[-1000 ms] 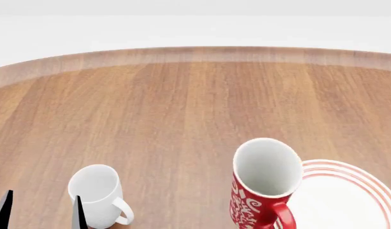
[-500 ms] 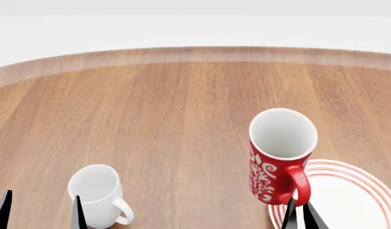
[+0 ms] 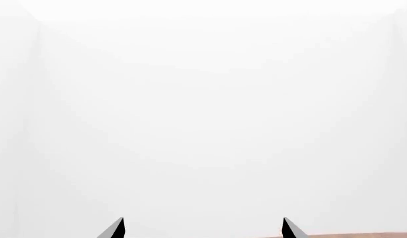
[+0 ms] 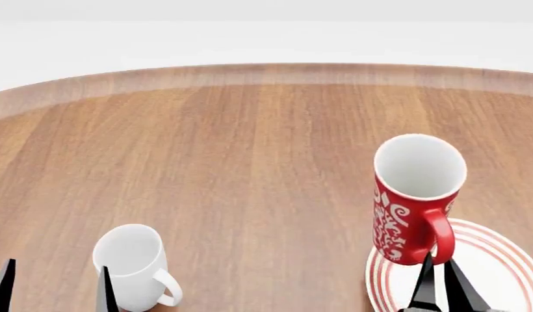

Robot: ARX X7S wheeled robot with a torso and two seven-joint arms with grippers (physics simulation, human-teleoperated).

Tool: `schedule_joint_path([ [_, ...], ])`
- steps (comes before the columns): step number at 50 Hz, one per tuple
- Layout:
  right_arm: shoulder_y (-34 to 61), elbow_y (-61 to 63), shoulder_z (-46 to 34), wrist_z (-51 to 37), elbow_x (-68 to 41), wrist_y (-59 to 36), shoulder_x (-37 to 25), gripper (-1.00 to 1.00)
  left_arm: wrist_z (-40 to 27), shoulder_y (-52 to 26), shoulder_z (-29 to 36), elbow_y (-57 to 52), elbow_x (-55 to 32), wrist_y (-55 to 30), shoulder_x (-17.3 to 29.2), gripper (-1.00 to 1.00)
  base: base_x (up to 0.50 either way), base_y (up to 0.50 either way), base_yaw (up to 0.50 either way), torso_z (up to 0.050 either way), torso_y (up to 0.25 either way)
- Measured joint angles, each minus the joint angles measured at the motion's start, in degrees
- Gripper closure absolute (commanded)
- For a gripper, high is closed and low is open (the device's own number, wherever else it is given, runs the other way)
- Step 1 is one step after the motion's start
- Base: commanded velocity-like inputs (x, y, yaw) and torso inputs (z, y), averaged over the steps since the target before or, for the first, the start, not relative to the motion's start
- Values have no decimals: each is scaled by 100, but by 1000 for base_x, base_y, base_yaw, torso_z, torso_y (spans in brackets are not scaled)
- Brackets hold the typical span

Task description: Pick up the red mug and put it on the plate

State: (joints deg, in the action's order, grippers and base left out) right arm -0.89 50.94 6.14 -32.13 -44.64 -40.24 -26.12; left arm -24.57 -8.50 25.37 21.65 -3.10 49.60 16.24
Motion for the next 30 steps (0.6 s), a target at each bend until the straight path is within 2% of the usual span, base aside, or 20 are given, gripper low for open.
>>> schedule_joint_path([
  [7, 36, -23, -3, -17, 5, -11, -54, 100, -8, -3, 7, 4, 1, 7, 3, -100, 0, 0, 0, 0, 0],
  [18, 601, -520, -280, 444, 445, 90, -545, 100, -21, -8, 16, 11, 8, 21, 8, -100, 0, 0, 0, 0, 0],
  [30, 1220, -1198, -53, 1167, -13, 107, -949, 100, -48, -14, 19, 21, 40, 38, 12, -100, 0, 0, 0, 0, 0],
])
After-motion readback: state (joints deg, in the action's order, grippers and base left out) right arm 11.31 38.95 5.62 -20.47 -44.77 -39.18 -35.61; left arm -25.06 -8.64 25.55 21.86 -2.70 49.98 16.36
